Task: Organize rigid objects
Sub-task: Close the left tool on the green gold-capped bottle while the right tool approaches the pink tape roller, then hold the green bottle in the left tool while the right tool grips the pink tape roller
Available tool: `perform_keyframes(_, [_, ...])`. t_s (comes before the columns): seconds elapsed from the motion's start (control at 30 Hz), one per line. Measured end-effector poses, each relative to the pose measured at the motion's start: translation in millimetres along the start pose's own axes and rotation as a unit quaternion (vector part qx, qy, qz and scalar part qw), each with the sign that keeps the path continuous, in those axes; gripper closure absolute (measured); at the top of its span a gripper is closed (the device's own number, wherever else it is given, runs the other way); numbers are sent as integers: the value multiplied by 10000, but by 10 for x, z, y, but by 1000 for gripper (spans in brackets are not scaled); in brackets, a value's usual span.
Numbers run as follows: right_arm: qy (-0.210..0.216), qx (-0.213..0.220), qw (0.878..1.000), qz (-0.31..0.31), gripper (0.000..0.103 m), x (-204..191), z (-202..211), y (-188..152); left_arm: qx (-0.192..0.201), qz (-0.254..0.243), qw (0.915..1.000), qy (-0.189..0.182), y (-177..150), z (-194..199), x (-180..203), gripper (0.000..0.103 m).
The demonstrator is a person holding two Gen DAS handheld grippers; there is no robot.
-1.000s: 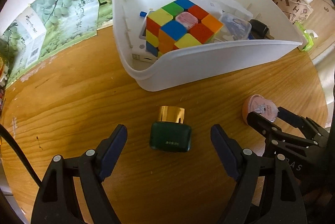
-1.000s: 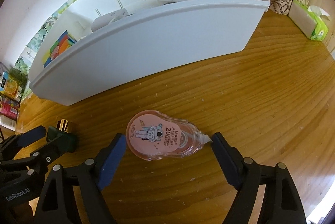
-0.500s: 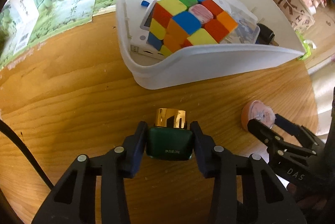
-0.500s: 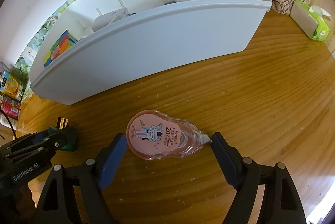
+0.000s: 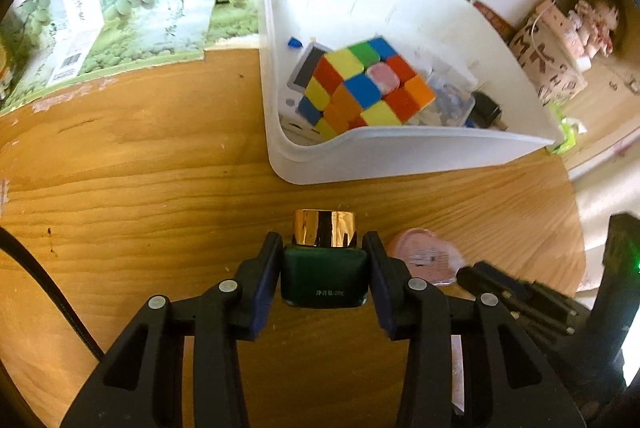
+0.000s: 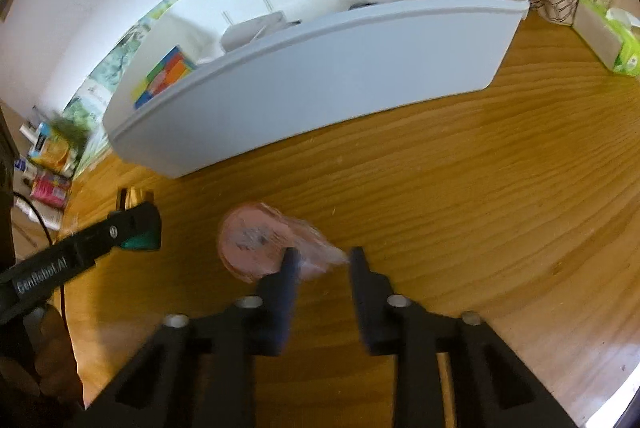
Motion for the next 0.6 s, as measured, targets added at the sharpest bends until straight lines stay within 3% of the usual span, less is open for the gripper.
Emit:
perform_keyframes(0.2, [122, -100, 9999, 70, 74, -74, 57, -124, 494, 241, 9985, -80, 110, 293, 2, 58])
perform_keyframes(0.27, [206, -120, 9997, 66, 53, -106, 65, -120, 573, 323, 9978, -78, 135, 344, -43, 58])
perform_keyframes(0.37, [273, -42, 9996, 81, 29, -130, 115, -111, 670, 409, 9969, -63, 131, 430, -95, 58])
perform_keyframes(0.6, [-13, 35, 9997, 253, 26, -118, -64, -135, 853, 157, 9962, -56, 74, 612, -128, 58])
Point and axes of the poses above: each gripper's, at about its wrist camera, not at the fingertips, and z roughly against the way its jaws point, x to its right, y to its top, the point moved 10 cm from there along -z, roughly the way its jaws point, and after that the axes turned 7 degrees about x, right-handed, at the moved point
